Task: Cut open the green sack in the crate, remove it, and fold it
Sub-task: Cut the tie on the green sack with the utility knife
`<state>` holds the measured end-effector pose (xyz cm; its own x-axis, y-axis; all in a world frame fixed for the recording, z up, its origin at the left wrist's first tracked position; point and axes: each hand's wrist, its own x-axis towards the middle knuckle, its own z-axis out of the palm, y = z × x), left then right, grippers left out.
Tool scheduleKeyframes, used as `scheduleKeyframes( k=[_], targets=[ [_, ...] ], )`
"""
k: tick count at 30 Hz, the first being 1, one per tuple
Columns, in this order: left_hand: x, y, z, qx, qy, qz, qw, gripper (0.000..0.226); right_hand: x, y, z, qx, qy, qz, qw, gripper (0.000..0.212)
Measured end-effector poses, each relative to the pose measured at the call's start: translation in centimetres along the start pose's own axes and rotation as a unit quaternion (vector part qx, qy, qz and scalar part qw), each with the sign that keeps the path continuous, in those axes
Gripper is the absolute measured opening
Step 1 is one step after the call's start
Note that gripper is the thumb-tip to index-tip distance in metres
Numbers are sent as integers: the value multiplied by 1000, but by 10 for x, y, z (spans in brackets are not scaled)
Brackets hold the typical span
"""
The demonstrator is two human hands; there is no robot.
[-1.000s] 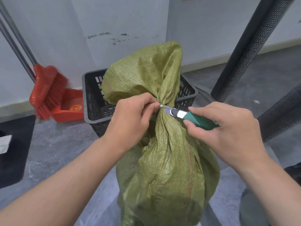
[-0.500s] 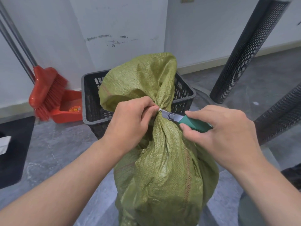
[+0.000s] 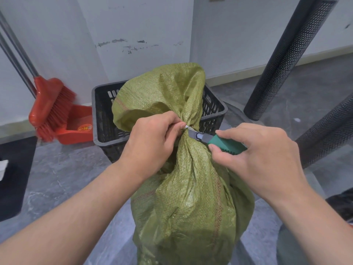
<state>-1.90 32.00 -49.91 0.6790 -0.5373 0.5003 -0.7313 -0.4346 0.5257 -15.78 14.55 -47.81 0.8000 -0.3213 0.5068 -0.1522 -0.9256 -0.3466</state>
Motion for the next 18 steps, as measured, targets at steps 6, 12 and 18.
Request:
scheduleKeyframes(
  k=[6,12,18],
  targets=[
    [2,4,0,-18,10,-11,1000,13,-3,-5,3,-7,35,21,999,23],
    [1,2,3,-40,19,-27,999,15,-7,-17,10,-44,33,24,998,28],
    [-1,5,1,-25,10,-1,1000,14,-15,-25,23,-111,-70,38,991,39]
  ],
)
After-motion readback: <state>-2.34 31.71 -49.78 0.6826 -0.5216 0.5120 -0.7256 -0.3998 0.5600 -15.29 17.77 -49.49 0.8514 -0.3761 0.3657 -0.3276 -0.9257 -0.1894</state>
